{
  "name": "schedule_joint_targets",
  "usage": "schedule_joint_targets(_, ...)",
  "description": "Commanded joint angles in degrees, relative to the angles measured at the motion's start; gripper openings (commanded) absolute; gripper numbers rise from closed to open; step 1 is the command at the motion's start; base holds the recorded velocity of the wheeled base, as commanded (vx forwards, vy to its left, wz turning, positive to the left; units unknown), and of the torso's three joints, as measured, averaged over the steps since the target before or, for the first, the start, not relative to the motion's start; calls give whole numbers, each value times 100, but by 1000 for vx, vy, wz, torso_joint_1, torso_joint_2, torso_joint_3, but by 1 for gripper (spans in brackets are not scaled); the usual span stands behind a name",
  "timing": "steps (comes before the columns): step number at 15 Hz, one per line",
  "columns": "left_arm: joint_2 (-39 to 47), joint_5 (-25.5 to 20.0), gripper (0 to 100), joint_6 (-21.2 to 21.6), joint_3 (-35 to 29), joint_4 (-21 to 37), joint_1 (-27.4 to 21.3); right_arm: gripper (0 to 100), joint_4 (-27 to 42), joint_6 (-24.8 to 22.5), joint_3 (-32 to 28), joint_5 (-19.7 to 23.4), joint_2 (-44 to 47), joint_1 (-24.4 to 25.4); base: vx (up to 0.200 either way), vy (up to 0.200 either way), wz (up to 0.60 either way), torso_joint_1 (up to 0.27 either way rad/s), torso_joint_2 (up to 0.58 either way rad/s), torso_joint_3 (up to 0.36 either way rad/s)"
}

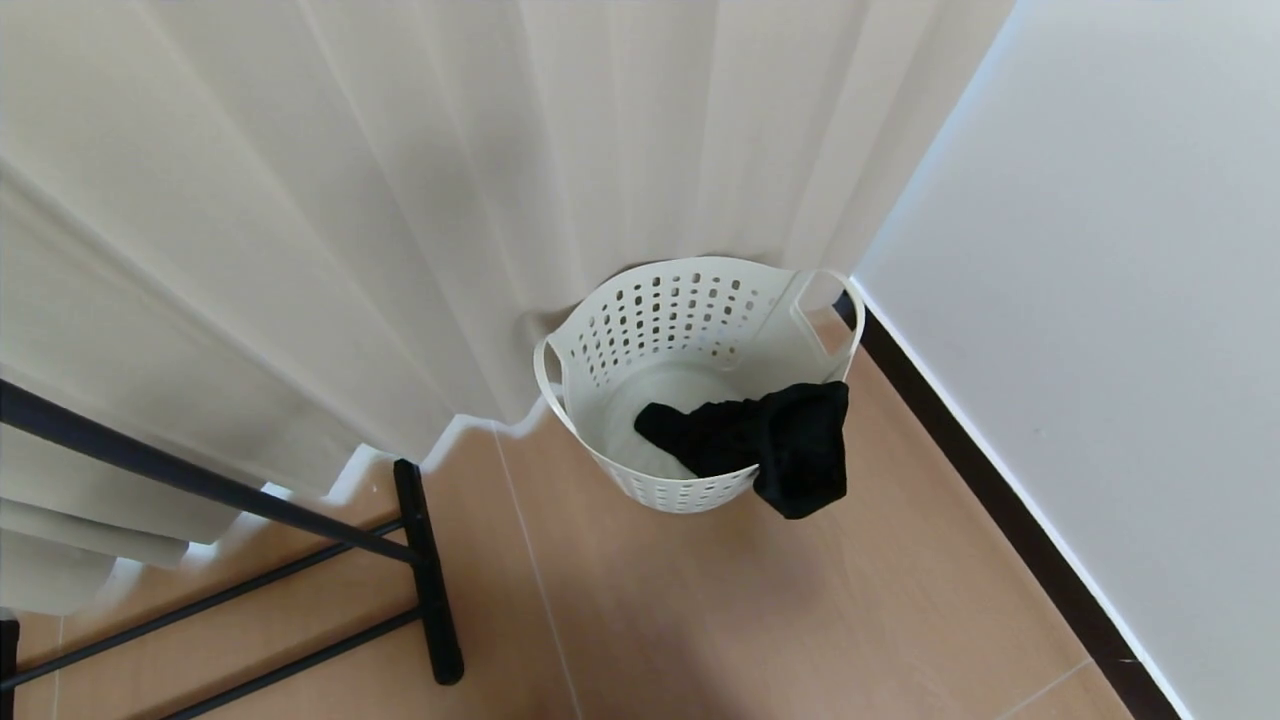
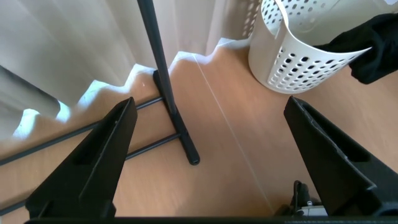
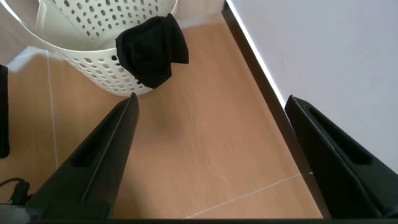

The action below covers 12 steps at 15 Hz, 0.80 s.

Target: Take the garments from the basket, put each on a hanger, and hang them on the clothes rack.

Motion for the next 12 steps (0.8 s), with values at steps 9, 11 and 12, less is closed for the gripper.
schedule_joint_targets(9, 8, 9, 100, 15, 2, -7, 10, 100, -798, -1705, -1748, 590, 4793, 1206, 0, 0, 0, 1, 1, -64)
schedule_joint_targets(11, 8, 27, 100, -3, 2, -7, 10, 100, -789, -2646, -2592, 599, 5724, 1180, 0, 0, 0, 0, 0, 0)
schedule_joint_targets(12, 8, 18, 100, 6, 2, -7, 10, 100, -737, -3094, -3260, 608, 6383, 1188, 0, 0, 0, 0, 0, 0)
